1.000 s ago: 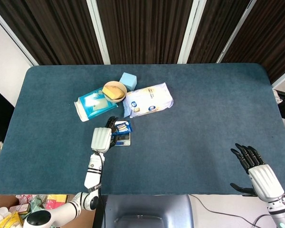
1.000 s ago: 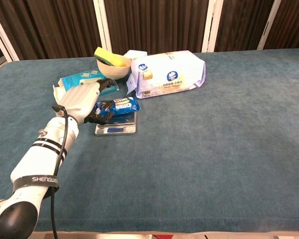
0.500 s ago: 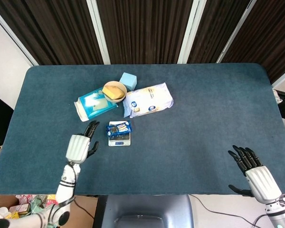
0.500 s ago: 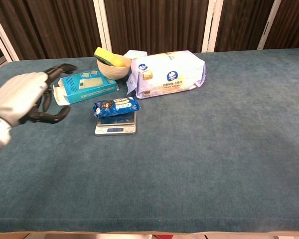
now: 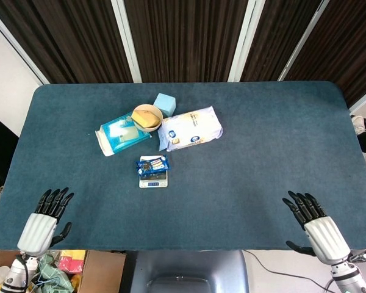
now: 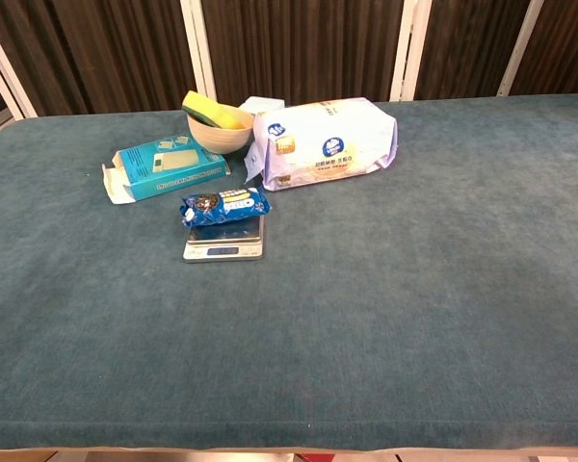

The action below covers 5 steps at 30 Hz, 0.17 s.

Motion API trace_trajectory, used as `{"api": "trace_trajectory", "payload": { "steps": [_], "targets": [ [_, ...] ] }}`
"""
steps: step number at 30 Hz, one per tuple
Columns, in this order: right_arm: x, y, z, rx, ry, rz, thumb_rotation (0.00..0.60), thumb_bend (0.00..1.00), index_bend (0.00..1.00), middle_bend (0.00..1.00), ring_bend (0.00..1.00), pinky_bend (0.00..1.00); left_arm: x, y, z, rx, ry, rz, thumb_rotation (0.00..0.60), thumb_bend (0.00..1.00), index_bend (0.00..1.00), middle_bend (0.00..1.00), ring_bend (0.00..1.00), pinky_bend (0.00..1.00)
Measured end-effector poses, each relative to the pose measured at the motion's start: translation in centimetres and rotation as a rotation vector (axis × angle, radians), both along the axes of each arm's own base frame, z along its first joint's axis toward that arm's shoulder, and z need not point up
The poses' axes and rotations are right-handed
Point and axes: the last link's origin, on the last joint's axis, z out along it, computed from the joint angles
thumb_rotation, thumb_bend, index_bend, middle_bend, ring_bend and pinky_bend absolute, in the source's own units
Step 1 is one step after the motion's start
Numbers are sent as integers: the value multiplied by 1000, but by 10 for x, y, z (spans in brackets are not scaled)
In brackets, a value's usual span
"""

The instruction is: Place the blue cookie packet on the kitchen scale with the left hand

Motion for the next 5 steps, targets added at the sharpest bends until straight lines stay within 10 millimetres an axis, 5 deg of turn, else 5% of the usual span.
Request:
{"api": "trace_trajectory", "payload": {
  "steps": [5],
  "targets": [
    [-1, -2, -1, 0, 2, -4, 600, 174, 0, 0, 0, 0, 1, -1, 0, -1, 1, 0, 600, 385, 0, 0, 0, 32]
  ]
}}
